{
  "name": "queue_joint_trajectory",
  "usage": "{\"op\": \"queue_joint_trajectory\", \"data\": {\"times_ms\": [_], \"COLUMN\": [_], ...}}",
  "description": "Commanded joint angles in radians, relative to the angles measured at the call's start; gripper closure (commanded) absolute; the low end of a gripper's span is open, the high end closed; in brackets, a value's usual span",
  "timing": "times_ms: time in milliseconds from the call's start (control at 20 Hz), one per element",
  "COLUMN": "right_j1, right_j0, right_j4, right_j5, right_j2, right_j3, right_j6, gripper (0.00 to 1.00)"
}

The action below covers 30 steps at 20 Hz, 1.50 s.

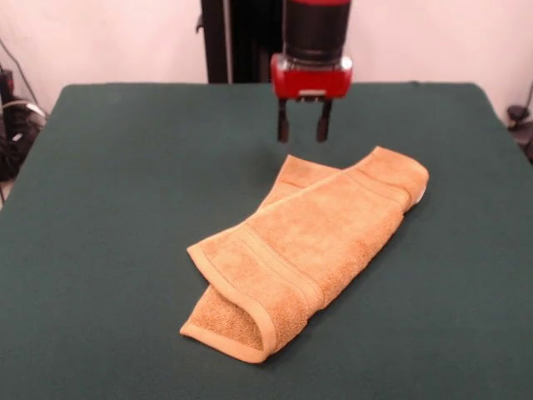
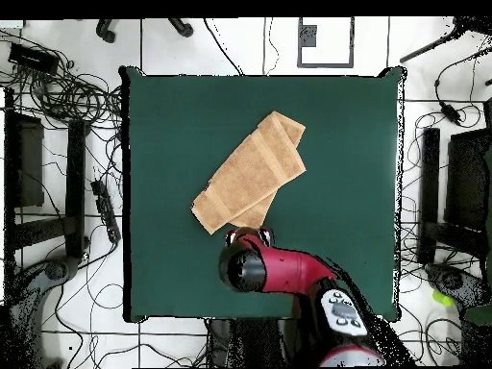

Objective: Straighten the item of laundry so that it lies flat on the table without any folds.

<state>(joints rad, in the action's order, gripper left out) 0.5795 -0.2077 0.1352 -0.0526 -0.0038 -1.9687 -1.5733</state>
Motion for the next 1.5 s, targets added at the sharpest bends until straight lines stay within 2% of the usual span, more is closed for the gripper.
{"op": "queue_joint_trajectory", "data": {"times_ms": [50,350,550,750,1100,1500], "right_j1": [-0.099,-0.079,-0.083,-0.050,-0.051,-0.150], "right_j0": [-0.003,-0.045,-0.094,-0.125,-0.236,-0.445], "right_j4": [0.018,-0.015,0.001,-0.004,0.014,0.102], "right_j5": [0.042,0.001,-0.004,-0.061,-0.110,-0.163], "right_j2": [0.059,0.099,0.140,0.161,0.274,0.443], "right_j3": [0.151,0.175,0.200,0.202,0.215,0.243], "right_j6": [-0.108,-0.123,-0.099,-0.084,-0.036,0.092], "gripper": [0.00,0.00,0.00,0.00,0.00,0.00]}}
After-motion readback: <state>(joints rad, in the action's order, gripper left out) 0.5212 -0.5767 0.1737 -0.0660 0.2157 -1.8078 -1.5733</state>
